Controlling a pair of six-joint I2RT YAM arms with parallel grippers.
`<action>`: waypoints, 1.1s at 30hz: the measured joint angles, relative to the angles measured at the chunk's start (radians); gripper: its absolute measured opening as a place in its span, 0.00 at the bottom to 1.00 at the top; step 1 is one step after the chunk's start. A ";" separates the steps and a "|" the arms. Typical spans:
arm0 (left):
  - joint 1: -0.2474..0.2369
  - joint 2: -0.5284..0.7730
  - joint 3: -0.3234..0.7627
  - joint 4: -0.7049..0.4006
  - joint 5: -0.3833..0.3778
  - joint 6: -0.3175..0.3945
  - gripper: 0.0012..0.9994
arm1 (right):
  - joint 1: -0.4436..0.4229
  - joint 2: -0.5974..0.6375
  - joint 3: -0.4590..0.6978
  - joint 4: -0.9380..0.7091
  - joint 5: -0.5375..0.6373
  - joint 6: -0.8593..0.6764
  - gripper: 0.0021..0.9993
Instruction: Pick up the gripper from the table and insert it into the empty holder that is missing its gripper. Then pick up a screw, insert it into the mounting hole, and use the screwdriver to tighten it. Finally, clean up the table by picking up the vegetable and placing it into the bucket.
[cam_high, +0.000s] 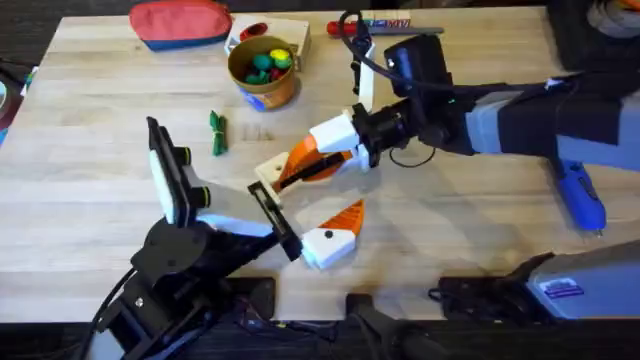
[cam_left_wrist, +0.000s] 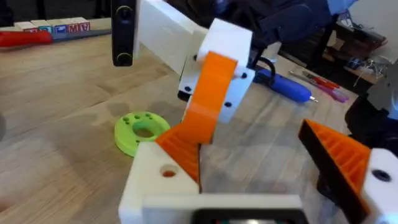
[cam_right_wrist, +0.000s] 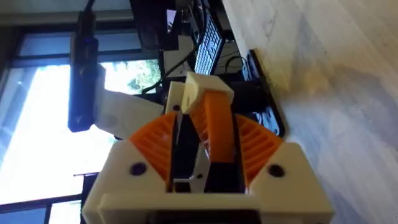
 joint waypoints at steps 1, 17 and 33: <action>0.000 0.000 0.000 0.000 0.001 0.000 0.99 | -0.001 0.000 0.000 0.000 -0.001 -0.001 0.53; 0.000 0.000 0.000 0.000 0.003 0.000 0.99 | -0.138 0.000 0.002 -0.002 0.057 -0.115 0.99; 0.000 0.000 0.000 0.000 0.007 0.069 0.99 | -0.260 0.000 0.322 -0.861 0.699 -0.810 0.99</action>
